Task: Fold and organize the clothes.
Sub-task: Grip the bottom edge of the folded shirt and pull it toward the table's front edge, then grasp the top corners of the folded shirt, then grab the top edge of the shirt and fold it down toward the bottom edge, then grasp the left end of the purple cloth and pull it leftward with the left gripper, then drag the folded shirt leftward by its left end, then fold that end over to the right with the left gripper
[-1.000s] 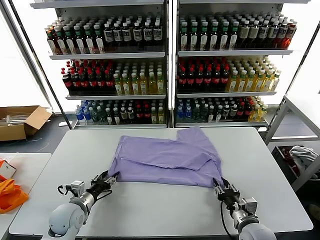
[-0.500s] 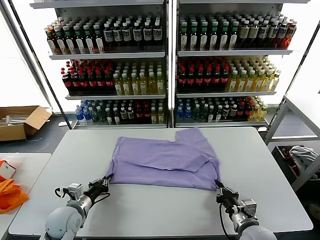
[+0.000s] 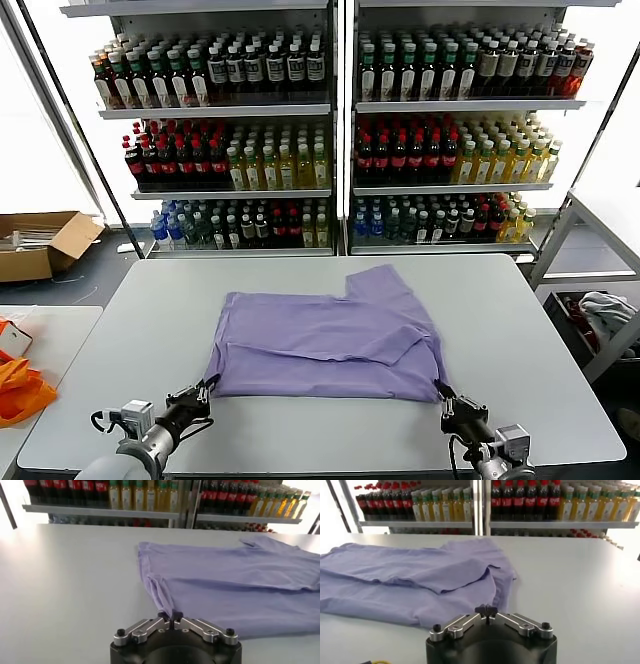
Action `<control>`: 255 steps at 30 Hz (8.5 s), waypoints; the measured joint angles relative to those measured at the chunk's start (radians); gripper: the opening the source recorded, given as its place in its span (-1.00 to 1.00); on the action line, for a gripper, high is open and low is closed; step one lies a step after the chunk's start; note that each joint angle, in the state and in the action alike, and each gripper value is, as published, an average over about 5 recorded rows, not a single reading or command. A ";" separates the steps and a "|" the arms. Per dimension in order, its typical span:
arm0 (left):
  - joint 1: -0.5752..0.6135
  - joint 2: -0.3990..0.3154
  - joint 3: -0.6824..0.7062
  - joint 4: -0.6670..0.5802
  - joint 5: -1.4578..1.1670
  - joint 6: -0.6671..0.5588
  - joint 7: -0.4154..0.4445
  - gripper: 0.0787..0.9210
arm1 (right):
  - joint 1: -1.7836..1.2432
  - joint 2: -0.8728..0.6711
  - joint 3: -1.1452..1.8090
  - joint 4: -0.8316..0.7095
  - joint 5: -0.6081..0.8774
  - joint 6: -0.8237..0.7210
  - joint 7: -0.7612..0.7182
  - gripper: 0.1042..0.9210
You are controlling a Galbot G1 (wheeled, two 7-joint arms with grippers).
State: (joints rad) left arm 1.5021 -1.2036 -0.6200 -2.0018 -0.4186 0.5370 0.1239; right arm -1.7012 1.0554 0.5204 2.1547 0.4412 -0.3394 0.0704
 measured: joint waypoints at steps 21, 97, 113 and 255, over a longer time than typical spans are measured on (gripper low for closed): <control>0.290 -0.033 -0.131 -0.228 0.003 0.026 0.006 -0.96 | -0.229 -0.009 0.074 0.116 -0.043 0.013 -0.015 -0.81; -0.504 0.316 0.289 0.480 -0.147 -0.061 0.276 0.04 | 1.079 0.073 -0.475 -0.830 0.120 -0.234 -0.243 -0.23; -0.477 0.330 0.268 0.416 -0.130 -0.079 0.272 -0.96 | 1.004 0.033 -0.417 -0.686 0.215 -0.239 -0.176 -0.99; 0.056 0.160 -0.307 -0.007 -0.267 -0.065 -0.279 -0.98 | 0.037 0.084 0.176 0.055 0.159 0.392 -0.225 0.76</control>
State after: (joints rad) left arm 1.5580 -1.0435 -0.9275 -2.0085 -0.6854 0.4716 -0.1555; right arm -1.6644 1.1398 0.6968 2.2099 0.6004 0.0529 -0.1542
